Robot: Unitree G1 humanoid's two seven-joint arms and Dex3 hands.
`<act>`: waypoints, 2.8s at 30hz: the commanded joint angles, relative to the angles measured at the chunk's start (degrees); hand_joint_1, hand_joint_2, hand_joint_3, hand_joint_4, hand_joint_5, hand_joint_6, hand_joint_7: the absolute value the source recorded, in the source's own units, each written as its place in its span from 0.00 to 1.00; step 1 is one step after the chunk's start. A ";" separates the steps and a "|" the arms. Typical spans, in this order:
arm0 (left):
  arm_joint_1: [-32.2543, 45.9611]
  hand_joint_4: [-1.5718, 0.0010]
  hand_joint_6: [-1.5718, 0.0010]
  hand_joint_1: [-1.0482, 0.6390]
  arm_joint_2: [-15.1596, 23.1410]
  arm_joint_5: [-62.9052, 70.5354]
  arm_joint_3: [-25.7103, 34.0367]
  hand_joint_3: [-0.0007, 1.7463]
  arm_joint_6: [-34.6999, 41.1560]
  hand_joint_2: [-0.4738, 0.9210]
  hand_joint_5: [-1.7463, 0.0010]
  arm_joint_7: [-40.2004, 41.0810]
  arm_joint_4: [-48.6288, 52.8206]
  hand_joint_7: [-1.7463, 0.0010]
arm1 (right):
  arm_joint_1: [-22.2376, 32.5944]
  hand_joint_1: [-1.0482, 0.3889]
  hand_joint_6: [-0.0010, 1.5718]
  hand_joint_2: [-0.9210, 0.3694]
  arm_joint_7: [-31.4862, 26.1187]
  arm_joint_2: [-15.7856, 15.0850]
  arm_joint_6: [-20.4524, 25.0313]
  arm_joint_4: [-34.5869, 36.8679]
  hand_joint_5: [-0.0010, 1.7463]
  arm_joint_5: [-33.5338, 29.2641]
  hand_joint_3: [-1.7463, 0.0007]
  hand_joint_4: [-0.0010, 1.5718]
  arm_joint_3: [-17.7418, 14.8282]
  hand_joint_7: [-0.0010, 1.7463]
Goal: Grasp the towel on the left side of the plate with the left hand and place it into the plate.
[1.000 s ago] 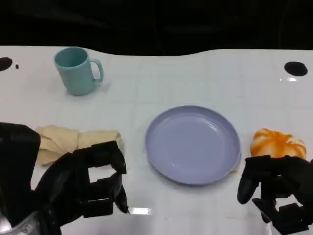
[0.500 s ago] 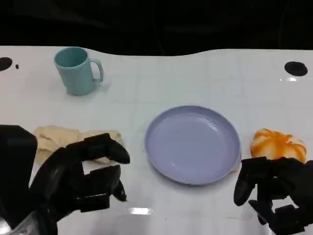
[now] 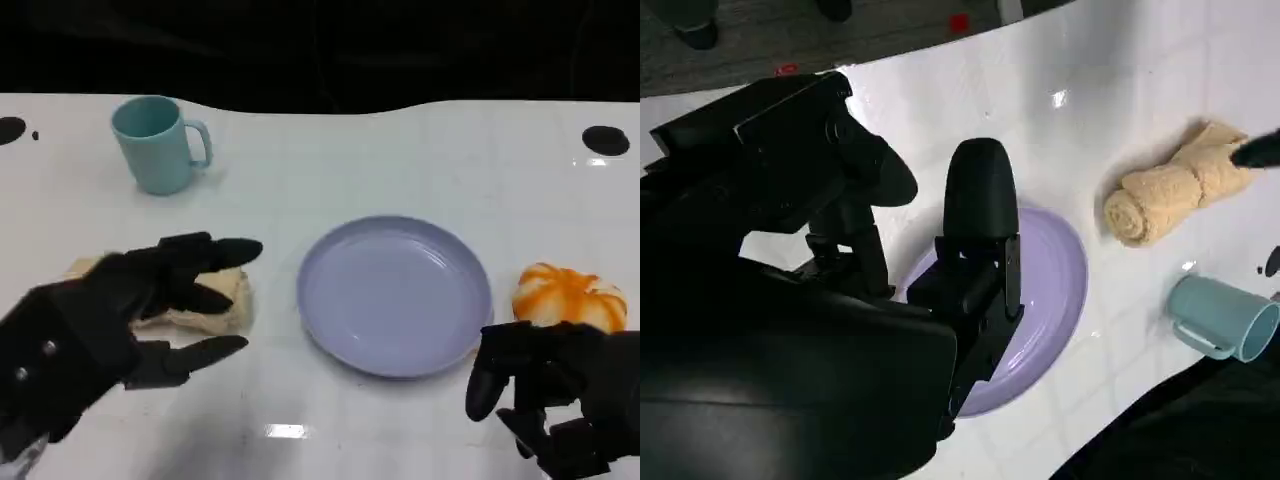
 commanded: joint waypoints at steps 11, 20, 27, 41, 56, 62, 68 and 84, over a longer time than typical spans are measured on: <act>-12.56 0.85 0.79 0.32 8.48 34.53 -12.82 0.00 -3.32 0.99 0.79 -2.19 10.11 1.00 | -0.23 0.74 0.44 0.26 -0.69 0.45 0.77 -0.51 0.97 -1.08 0.40 0.45 0.28 0.82; -19.13 0.78 0.78 0.30 5.31 44.79 -18.78 0.00 -3.52 0.97 0.89 -3.30 22.28 0.99 | 0.01 0.74 0.43 0.26 -0.62 0.38 0.86 -0.95 0.97 -0.94 0.39 0.45 0.08 0.82; -24.49 0.74 0.76 0.31 2.51 46.08 -21.06 0.00 -8.00 0.96 0.91 -0.65 36.93 0.99 | 0.60 0.74 0.43 0.27 -0.45 0.28 -0.71 -0.71 0.97 -0.71 0.38 0.45 -0.39 0.82; -36.16 0.68 0.73 0.34 -3.55 45.28 -24.72 0.00 -17.52 0.97 0.95 4.72 67.80 0.99 | 1.34 0.74 0.43 0.27 -0.18 -0.08 -0.20 -1.54 0.97 -0.55 0.39 0.45 -0.93 0.82; -35.99 0.50 0.54 0.48 -6.22 40.61 -21.96 0.19 -26.55 1.00 0.02 24.20 78.94 0.33 | 1.37 0.74 0.43 0.27 -0.11 0.06 0.67 -1.99 0.96 -0.13 0.39 0.45 -1.34 0.82; -33.48 0.47 0.64 0.47 -5.35 38.99 -20.10 0.20 -26.45 1.00 0.00 25.62 71.75 0.05 | 1.60 0.75 0.43 0.27 -0.05 0.12 0.42 -2.12 0.96 0.08 0.39 0.45 -1.50 0.82; -31.23 0.49 0.69 0.47 -5.22 38.10 -17.93 0.21 -25.93 1.00 0.00 25.93 63.02 0.00 | 1.59 0.75 0.44 0.27 0.26 0.00 0.06 -1.56 0.96 0.26 0.38 0.45 -1.84 0.82; -33.06 0.44 0.63 0.45 -11.56 39.09 -19.97 0.26 -25.74 0.90 0.00 23.09 48.22 0.01 | 1.38 0.75 0.43 0.25 0.66 0.17 1.04 -1.72 0.97 0.50 0.40 0.44 -1.99 0.82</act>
